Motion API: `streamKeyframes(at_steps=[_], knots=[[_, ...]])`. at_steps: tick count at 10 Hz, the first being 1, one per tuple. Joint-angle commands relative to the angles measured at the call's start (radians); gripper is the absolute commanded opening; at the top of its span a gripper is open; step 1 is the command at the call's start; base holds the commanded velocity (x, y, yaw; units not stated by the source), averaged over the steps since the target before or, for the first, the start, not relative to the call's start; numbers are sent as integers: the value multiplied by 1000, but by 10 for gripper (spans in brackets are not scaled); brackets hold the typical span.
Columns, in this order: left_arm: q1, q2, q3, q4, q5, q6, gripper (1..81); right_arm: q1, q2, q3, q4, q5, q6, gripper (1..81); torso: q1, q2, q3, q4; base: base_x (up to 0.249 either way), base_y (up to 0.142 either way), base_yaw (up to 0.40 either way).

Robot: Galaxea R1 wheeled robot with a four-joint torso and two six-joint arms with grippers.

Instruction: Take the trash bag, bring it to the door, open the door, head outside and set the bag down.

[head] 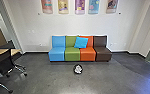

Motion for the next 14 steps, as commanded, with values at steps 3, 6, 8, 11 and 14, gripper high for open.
streamKeyframes(at_steps=[3,6,8,11,14], knots=[[-37,-4,2,2,61,5,811,35,-3,9,-1,-65,-4,811,0,0,0,0,250,-75,0],[-37,-6,2,0,61,5,811,33,-3,9,-1,-65,-4,811,0,0,0,0,251,-75,0],[-37,-6,2,0,61,5,811,33,-3,8,-1,-65,-4,811,0,0,0,0,251,-77,0],[-39,-8,2,0,61,5,811,33,-3,9,-1,-65,-4,811,0,0,0,0,252,-71,0],[-39,-8,2,0,61,5,811,36,-3,6,-1,-65,-4,811,0,0,0,0,252,0,0]])
